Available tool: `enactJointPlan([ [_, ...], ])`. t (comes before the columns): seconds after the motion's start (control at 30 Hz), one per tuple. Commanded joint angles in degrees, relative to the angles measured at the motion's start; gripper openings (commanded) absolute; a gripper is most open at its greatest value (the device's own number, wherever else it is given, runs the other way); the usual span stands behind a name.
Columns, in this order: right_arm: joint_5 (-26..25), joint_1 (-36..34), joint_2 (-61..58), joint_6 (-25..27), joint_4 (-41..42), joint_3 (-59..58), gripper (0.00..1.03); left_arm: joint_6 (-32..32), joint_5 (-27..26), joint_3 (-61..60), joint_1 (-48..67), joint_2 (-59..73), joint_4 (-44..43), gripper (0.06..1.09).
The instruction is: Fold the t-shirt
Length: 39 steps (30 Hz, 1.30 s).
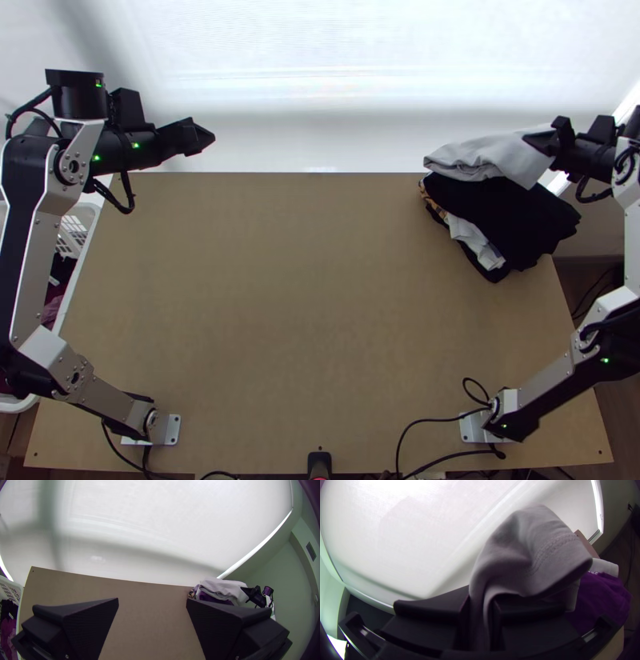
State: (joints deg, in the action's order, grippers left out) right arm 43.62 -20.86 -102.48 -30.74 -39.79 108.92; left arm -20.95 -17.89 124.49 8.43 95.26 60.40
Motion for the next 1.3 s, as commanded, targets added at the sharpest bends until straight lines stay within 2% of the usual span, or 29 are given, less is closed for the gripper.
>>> enactJointPlan([
  [0.0, 1.0, -1.9, 4.3, 3.3, -0.7, -2.1, 0.03, -0.7, 0.2, -0.2, 0.5, -1.2, -0.5, 1.05],
  [0.27, 0.8, -5.3, 6.8, 7.4, -1.7, -7.5, 0.04, -0.8, 0.2, 0.1, 0.8, -1.4, -0.5, 1.05],
  [0.3, 0.7, -5.9, 6.9, 7.5, -1.8, -7.9, 0.12, -0.8, 0.2, 0.2, 0.9, -1.5, -0.5, 1.05],
  [0.33, 0.6, -6.1, 7.0, 7.5, -2.2, -8.5, 0.26, -0.8, 0.2, 0.2, 0.9, -1.6, -0.5, 1.05],
  [0.43, -1.0, -6.7, 7.4, 9.6, -3.7, -9.7, 0.76, -0.8, 0.2, 0.5, 0.9, -1.7, -0.5, 1.05],
  [0.47, -1.8, -7.0, 7.5, 10.0, -4.2, -10.0, 0.84, -0.8, 0.2, 0.6, 0.9, -1.7, -0.5, 1.05],
  [0.5, -3.5, -7.2, 7.6, 10.9, -4.3, -10.4, 0.88, -0.8, 0.2, 0.7, 0.9, -1.8, -0.5, 1.05],
  [0.6, -13.6, -7.3, 7.7, 15.2, -4.3, -11.6, 0.95, -0.8, 0.2, 0.8, 0.8, -2.0, -0.5, 1.05],
  [0.67, -23.3, -6.9, 7.9, 18.4, -3.5, -12.6, 0.98, -0.8, 0.2, 0.8, 0.7, -2.2, -0.5, 1.05],
  [0.8, -34.6, -6.8, 9.0, 23.5, -2.1, -14.7, 0.98, -1.0, 0.2, 0.8, 0.6, -2.3, -0.5, 1.05],
  [1.0, -43.4, -7.0, 12.9, 30.8, 2.9, -20.8, 0.98, -1.0, 0.2, 1.1, 0.5, -2.2, -0.6, 1.05],
  [1.1, -45.6, -6.2, 17.7, 33.3, 14.6, -26.2, 0.98, -1.0, 0.2, 1.2, 0.1, -2.3, -0.6, 1.05],
  [1.13, -47.8, -5.4, 19.2, 34.2, 18.5, -27.5, 0.98, -1.0, 0.2, 1.2, -0.1, -2.4, -0.6, 1.05],
  [1.27, -52.0, -0.6, 22.6, 35.1, 27.5, -27.9, 0.98, -0.9, 0.2, 1.3, -0.7, -2.6, -0.6, 1.05],
])
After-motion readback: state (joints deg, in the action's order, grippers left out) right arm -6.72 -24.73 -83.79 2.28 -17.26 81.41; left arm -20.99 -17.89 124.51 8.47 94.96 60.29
